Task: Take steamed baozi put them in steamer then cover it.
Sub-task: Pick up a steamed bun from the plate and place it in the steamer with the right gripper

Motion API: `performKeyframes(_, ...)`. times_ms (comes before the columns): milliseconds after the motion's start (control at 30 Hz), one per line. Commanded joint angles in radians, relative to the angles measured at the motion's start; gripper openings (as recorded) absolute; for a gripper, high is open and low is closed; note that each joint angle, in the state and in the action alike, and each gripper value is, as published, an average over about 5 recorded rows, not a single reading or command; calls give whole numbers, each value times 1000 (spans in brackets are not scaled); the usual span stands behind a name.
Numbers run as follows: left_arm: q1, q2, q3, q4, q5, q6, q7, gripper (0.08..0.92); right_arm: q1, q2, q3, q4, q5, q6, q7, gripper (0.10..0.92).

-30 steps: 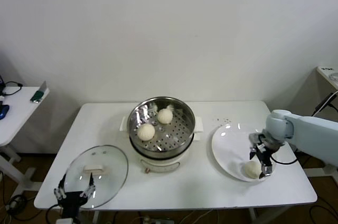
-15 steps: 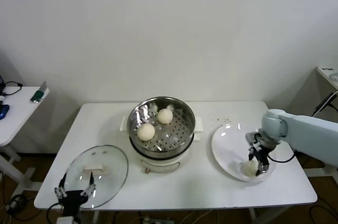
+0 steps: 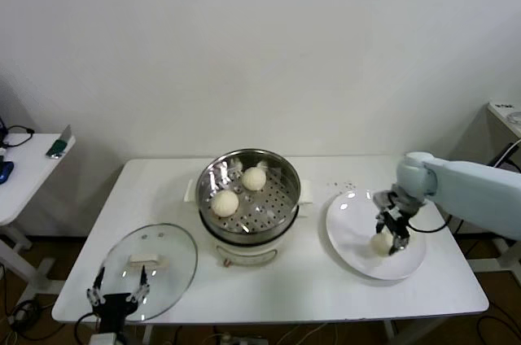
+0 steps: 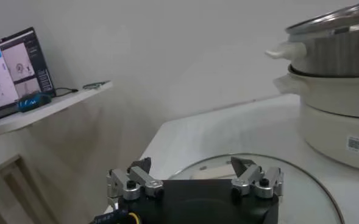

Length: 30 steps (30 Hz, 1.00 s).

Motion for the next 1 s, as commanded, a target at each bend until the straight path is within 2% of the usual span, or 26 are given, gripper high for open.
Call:
performKeyframes(33,3,2,0,-3,3,0,2,823,360,198,-91,18,-21,327,-66,636)
performKeyframes(233,-3,2,5,-3,5,3,3,823,453,348,-39,24,-24,459,-86,639)
performKeyframes(533,-7,20,16,-13,18,13,5,823,311,575,119,-1,-122,528,-86,641)
performKeyframes(733,0,24,14,-4,15,8,5,823,169,657,148,-11,-183,534,-94,645)
performKeyframes(1000,-2,35,8,9,7,7,5,823,50,675,132,-14,-209,533,-95,645)
